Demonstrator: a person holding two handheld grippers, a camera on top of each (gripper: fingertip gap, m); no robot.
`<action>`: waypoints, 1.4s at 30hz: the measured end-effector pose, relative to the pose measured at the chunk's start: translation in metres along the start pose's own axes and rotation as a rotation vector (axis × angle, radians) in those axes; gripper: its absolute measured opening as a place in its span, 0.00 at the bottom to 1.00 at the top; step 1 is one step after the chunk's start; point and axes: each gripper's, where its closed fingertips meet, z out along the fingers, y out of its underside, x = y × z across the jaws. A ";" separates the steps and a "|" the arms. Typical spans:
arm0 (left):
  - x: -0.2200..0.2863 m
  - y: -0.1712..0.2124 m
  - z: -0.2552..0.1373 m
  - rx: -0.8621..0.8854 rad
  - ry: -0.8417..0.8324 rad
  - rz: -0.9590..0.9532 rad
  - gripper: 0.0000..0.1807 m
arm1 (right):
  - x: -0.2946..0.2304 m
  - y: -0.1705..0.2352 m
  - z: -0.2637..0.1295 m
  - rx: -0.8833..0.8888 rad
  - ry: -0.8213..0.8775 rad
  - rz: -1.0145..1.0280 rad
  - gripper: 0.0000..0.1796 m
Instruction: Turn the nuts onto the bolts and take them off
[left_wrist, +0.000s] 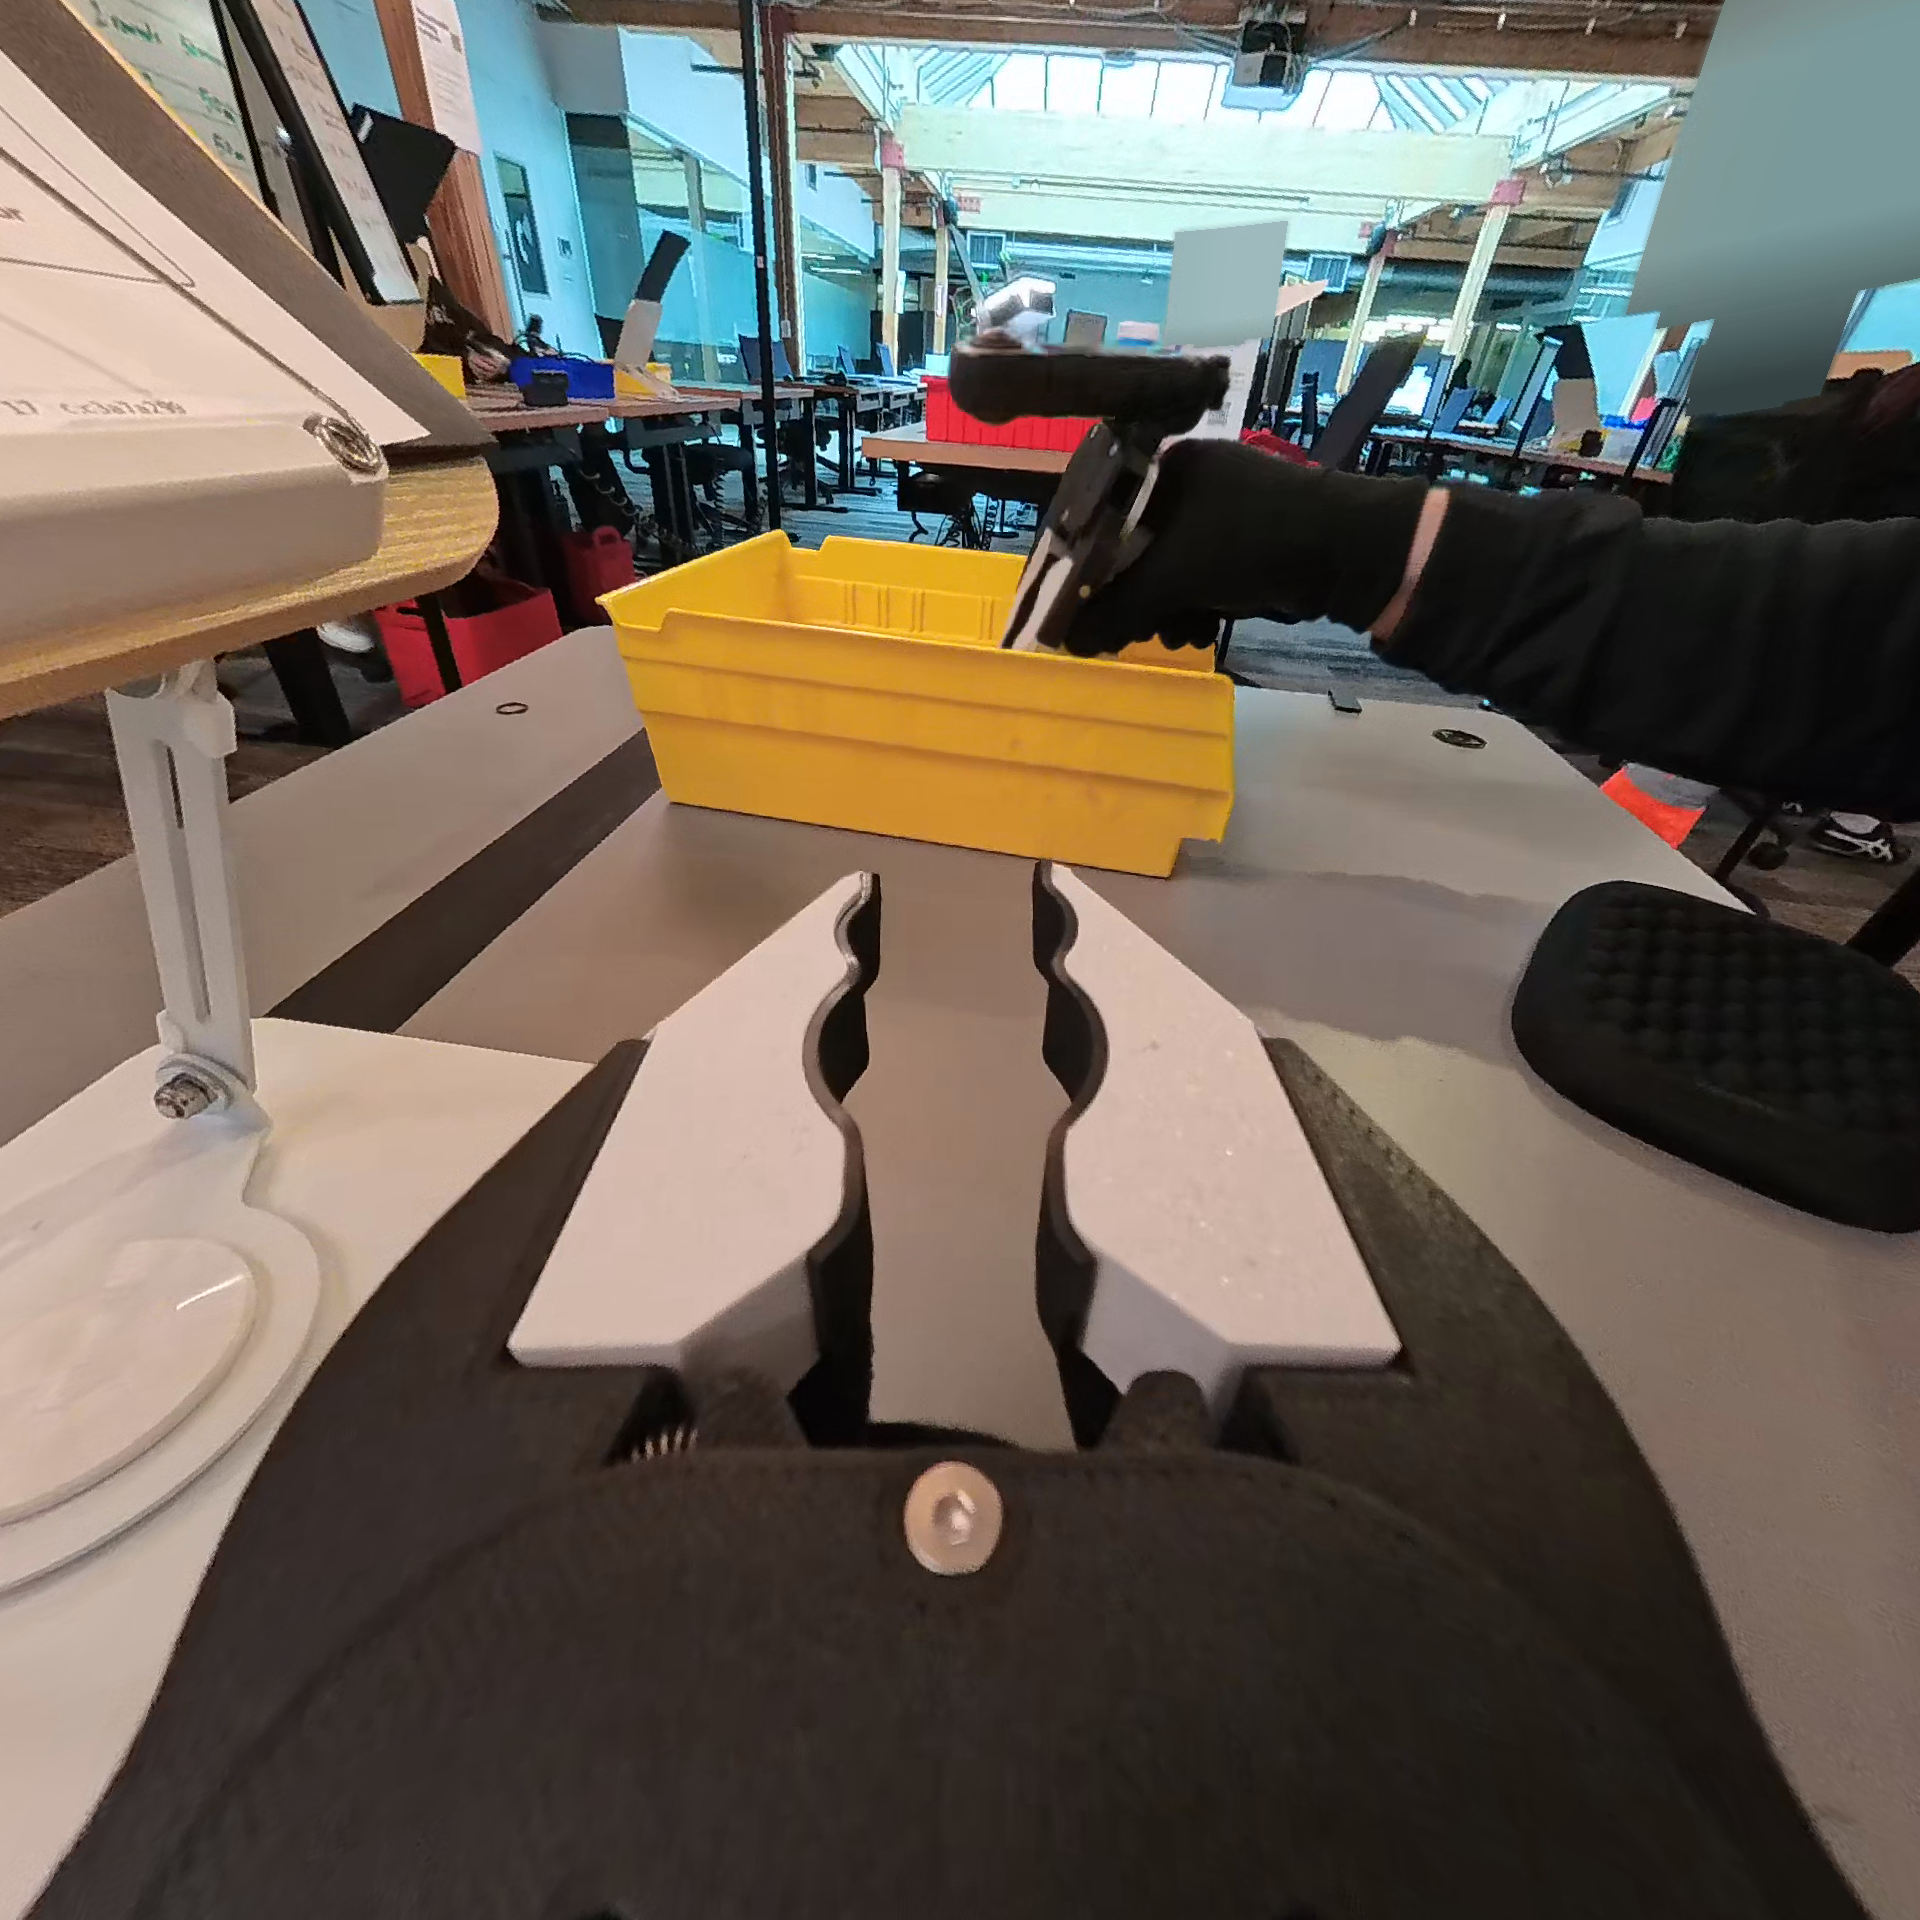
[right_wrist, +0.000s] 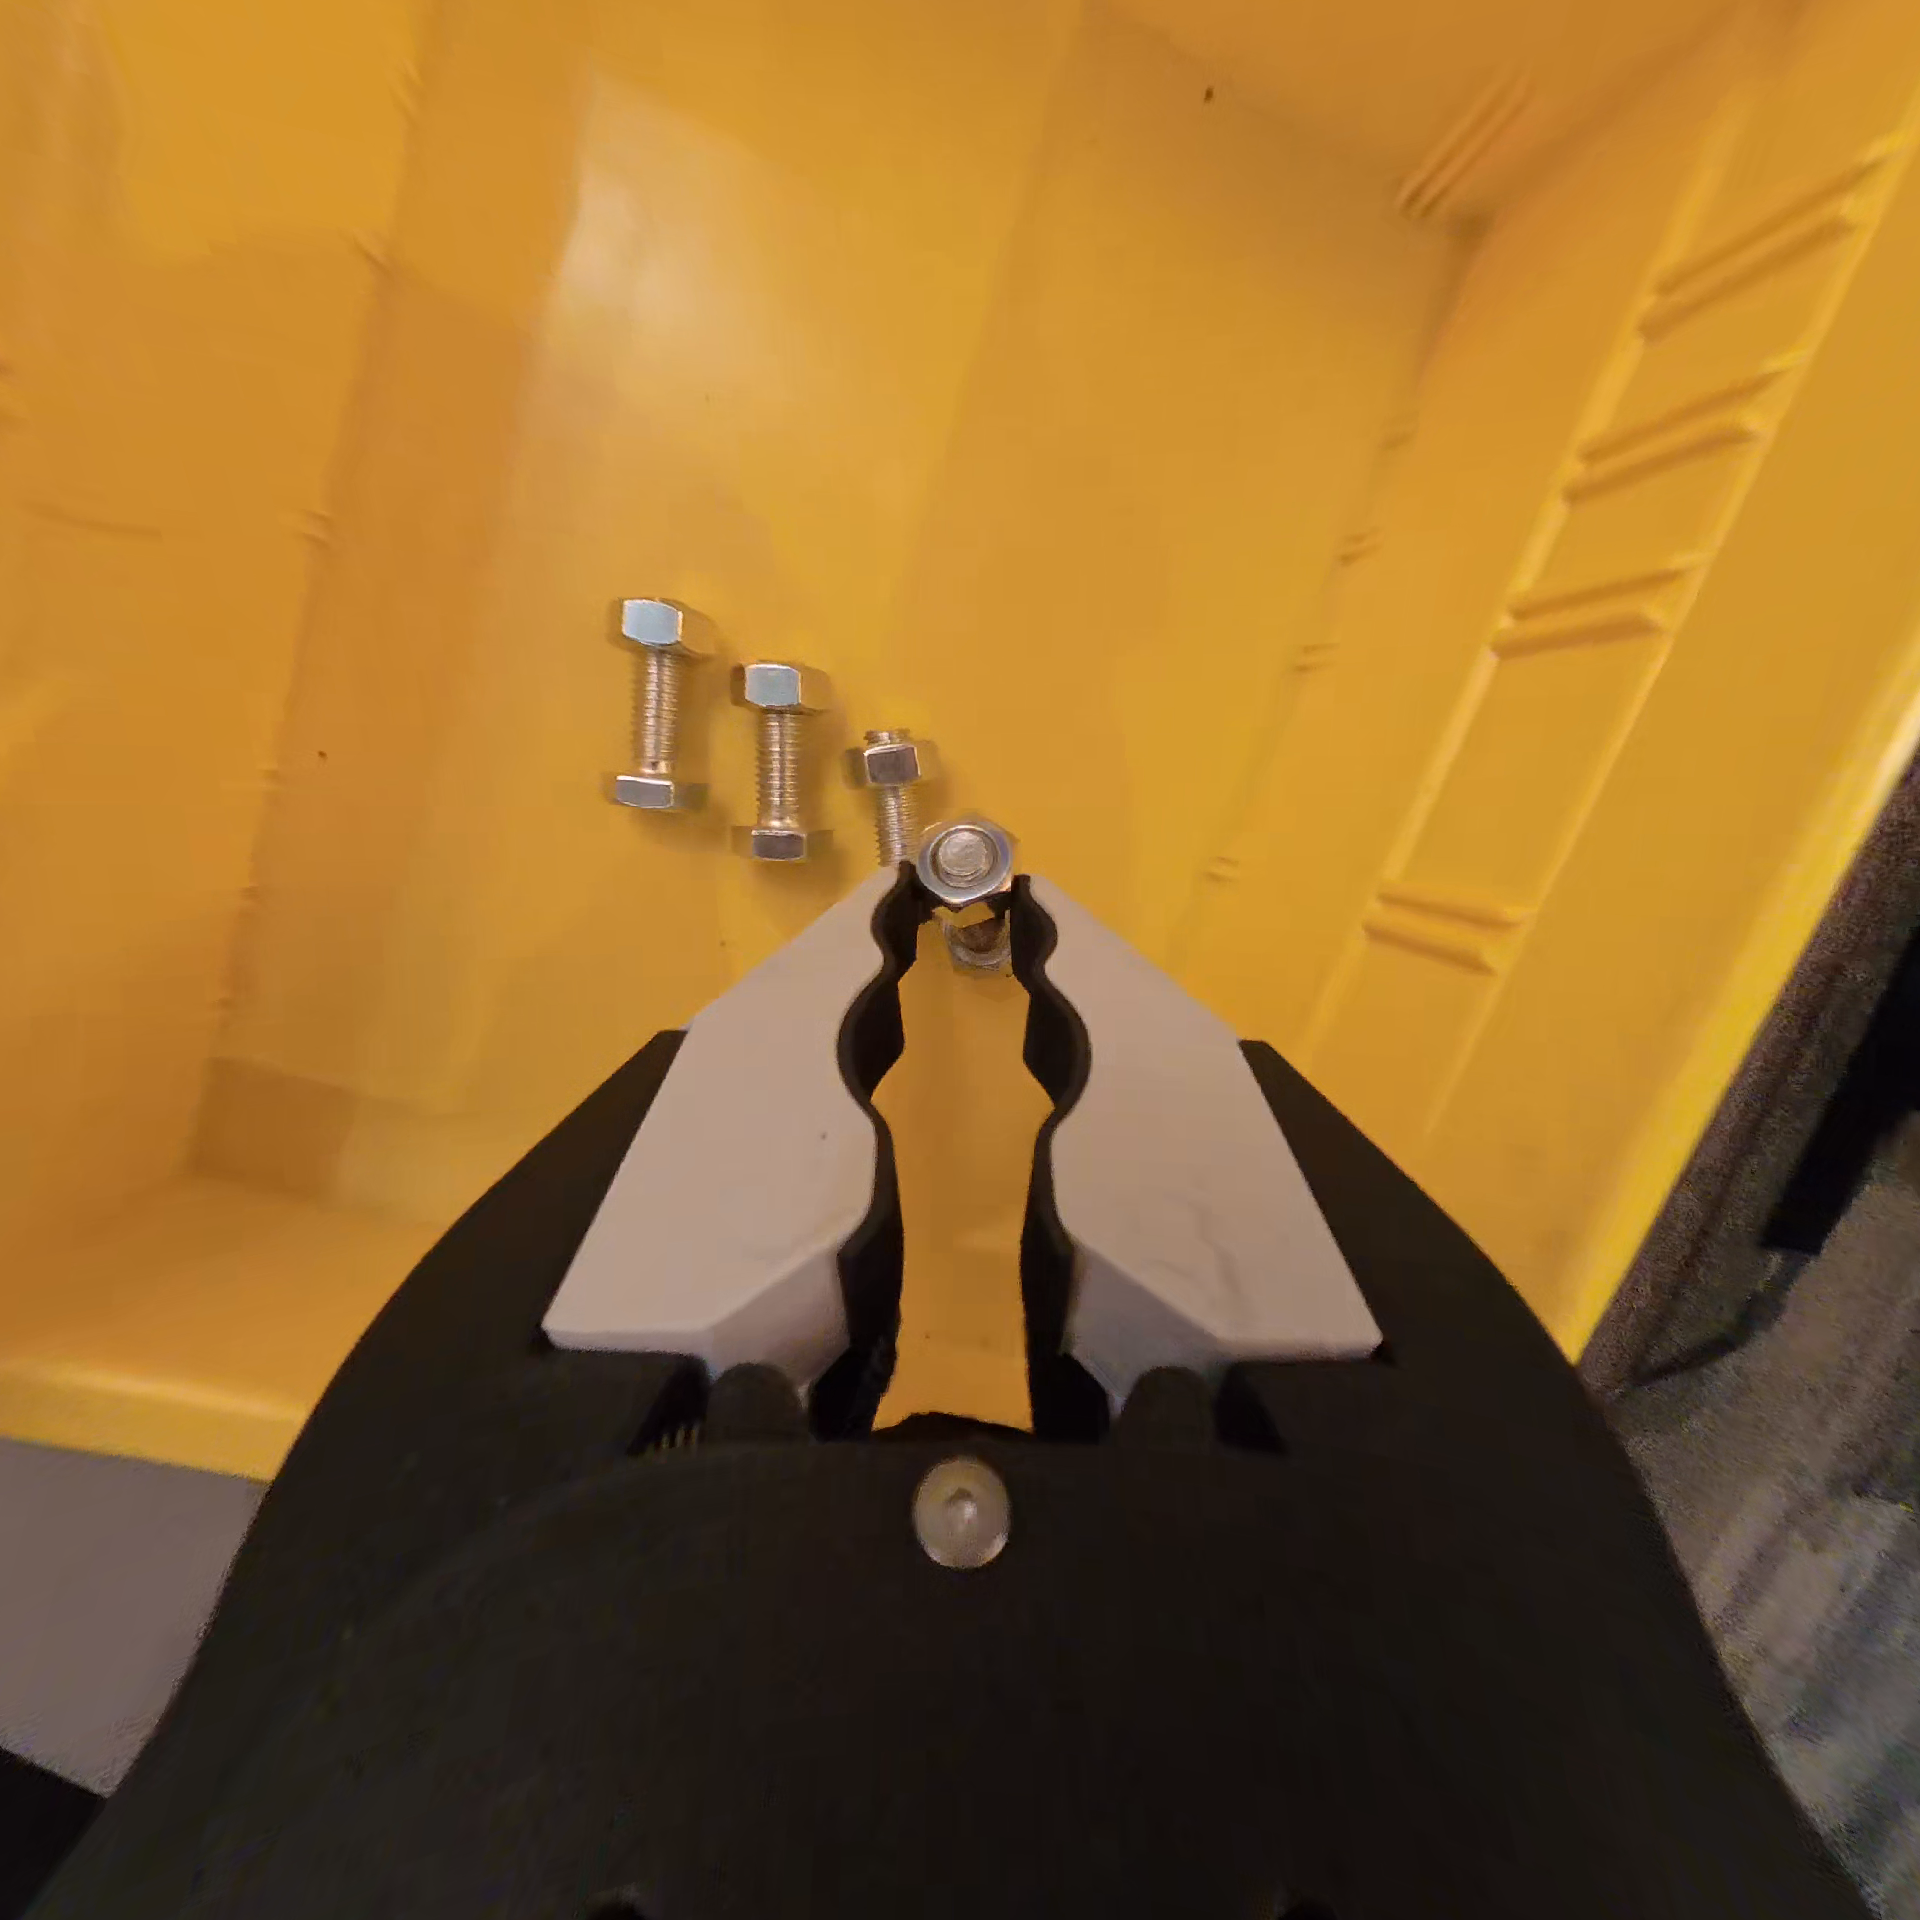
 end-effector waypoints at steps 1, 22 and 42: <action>0.000 0.001 0.000 -0.002 0.001 -0.001 0.15 | 0.000 0.001 0.003 -0.015 0.005 -0.007 0.09; -0.011 -0.062 -0.019 -0.013 -0.156 0.120 0.22 | 0.013 0.021 -0.095 0.319 0.096 0.069 0.33; -0.073 -0.053 -0.391 -0.346 -1.120 0.053 0.39 | 0.024 0.044 -0.083 0.451 0.080 0.158 0.51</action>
